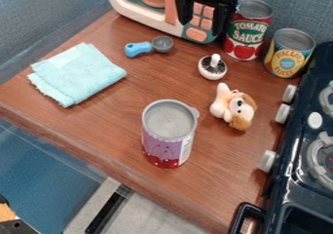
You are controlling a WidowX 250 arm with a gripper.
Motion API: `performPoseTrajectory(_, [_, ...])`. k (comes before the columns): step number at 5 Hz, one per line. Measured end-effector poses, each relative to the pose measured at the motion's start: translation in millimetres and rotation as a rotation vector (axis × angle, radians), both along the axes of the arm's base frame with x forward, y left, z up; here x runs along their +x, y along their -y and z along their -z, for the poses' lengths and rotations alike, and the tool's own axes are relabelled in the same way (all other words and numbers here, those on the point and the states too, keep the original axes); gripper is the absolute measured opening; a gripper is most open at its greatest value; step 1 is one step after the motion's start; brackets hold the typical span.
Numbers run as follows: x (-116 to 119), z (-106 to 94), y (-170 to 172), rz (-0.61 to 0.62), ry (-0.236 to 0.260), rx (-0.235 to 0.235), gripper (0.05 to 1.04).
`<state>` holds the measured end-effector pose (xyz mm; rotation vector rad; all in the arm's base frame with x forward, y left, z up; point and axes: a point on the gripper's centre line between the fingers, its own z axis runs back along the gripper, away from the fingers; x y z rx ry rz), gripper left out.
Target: Move the blue cloth midle of the table
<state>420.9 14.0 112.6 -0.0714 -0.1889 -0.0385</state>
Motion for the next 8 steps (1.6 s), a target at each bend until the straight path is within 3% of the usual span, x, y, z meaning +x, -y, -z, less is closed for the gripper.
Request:
performPoseTrajectory(1, [-3.8,18.3,0.9,-0.004,-0.049,-0.008,1.001])
performPoseTrajectory(2, [-18.1,20.4,-6.5,-0.070,-0.058,-0.041,1.001])
performPoseTrajectory(3, [-44.3,-8.3,-33.8,-0.210,0.024,-0.044,1.001])
performPoseTrajectory(4, [-77.0,-23.6,-52.5,-0.297,0.062,-0.010,1.001])
performPoseTrajectory(5, [-111.0,-26.4,-96.8,-0.452,0.065,0.031,1.001])
performPoseTrajectory(6, [-122.8,-15.6,-115.0,-0.524,0.048,0.066,1.001])
performPoseTrajectory(8, [-134.6,33.0,-145.5,-0.651,-0.054,0.133,1.001])
